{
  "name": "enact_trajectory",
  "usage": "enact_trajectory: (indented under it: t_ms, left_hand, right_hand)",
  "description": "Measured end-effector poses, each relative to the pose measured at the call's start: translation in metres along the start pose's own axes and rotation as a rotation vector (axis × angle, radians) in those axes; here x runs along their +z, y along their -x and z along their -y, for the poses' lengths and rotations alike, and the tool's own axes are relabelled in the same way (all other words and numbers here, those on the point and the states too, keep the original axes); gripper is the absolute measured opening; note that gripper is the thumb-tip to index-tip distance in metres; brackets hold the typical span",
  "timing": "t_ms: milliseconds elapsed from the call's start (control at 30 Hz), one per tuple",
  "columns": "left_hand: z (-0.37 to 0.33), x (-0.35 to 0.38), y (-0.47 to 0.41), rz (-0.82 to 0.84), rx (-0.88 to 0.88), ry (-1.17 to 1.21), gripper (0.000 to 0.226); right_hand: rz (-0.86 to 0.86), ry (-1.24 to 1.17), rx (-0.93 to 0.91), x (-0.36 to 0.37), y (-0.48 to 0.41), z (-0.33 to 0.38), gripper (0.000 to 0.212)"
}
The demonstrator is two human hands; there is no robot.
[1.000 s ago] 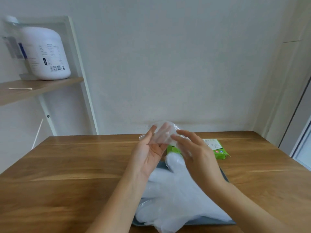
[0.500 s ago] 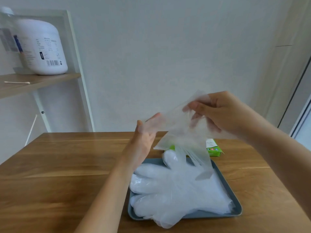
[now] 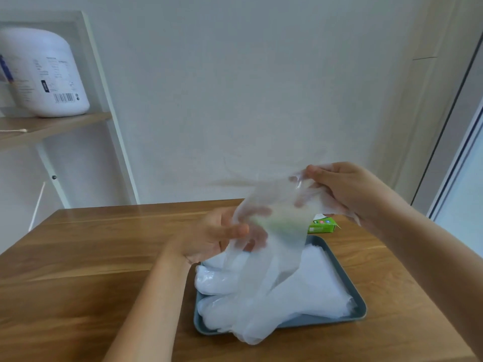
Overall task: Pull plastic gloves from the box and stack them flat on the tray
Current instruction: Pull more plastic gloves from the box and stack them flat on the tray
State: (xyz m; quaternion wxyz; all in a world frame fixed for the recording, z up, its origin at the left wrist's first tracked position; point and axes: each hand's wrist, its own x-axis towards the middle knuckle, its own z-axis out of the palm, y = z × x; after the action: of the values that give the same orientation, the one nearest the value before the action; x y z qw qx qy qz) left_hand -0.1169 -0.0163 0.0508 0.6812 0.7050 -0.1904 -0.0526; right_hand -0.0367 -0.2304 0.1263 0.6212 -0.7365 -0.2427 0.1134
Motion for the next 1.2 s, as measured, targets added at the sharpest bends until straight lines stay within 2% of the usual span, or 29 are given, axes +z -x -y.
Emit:
enact_trajectory:
  t_ms: [67,100,167,267,367,500,600,667,733,767,833,900,967,1100,1200]
  left_hand:
    - [-0.003,-0.002,0.003,-0.117,-0.071,-0.019,0.018]
    - [-0.003,-0.005,0.005,-0.159,-0.123,-0.024,0.012]
    - [-0.001,-0.012,0.009,-0.198,-0.27,-0.106,0.016]
    - [-0.004,-0.015,0.012,-0.143,-0.504,-0.295,0.025]
    - [0.001,-0.017,0.01,-0.137,-0.678,-0.394,0.023]
    - [0.009,-0.022,0.009,-0.303,-0.849,-0.505,0.023]
    - [0.014,-0.029,0.006,-0.556,-0.785,-0.652,0.021]
    - [0.015,-0.023,0.0,-0.753,-0.549,-0.815,0.018]
    - [0.013,-0.005,-0.01,-0.805,-0.291,-0.845,0.021]
    - [0.014,0.007,-0.016,-0.747,-0.218,-0.867,0.023]
    - [0.023,0.035,-0.028,-0.507,-0.196,-0.987,0.03]
    - [0.041,0.054,-0.037,-0.269,-0.249,-1.096,0.044]
    - [0.055,0.062,-0.039,-0.117,-0.391,-1.145,0.056]
    - [0.069,0.061,-0.036,0.043,-0.599,-1.191,0.077]
    - [0.072,0.056,-0.033,0.064,-0.652,-1.12,0.089]
  right_hand:
    - [0.011,0.029,0.062,0.002,0.002,-0.015,0.033]
    - [-0.003,0.032,0.1,0.003,0.002,-0.025,0.033]
    - [-0.024,0.111,0.156,0.003,0.002,-0.048,0.033]
    - [0.029,0.45,0.154,0.003,0.001,-0.083,0.037]
    - [0.04,0.619,0.144,0.004,0.004,-0.109,0.033]
    - [0.015,0.826,0.123,0.006,0.007,-0.126,0.033]
    - [0.009,0.884,0.133,0.007,0.006,-0.13,0.033]
    - [0.002,0.881,0.139,0.007,0.004,-0.132,0.033]
    - [0.0,0.878,0.147,0.006,0.002,-0.135,0.034]
    - [0.002,0.88,0.152,0.006,0.002,-0.136,0.035]
    - [0.0,0.9,0.148,0.006,0.002,-0.137,0.036]
    - [-0.009,0.926,0.128,0.005,0.002,-0.14,0.035]
    - [-0.007,0.948,0.122,0.003,0.001,-0.144,0.033]
    - [-0.037,1.009,0.053,0.001,0.009,-0.14,0.026]
    - [-0.087,0.966,-0.248,0.002,0.02,-0.13,0.053]
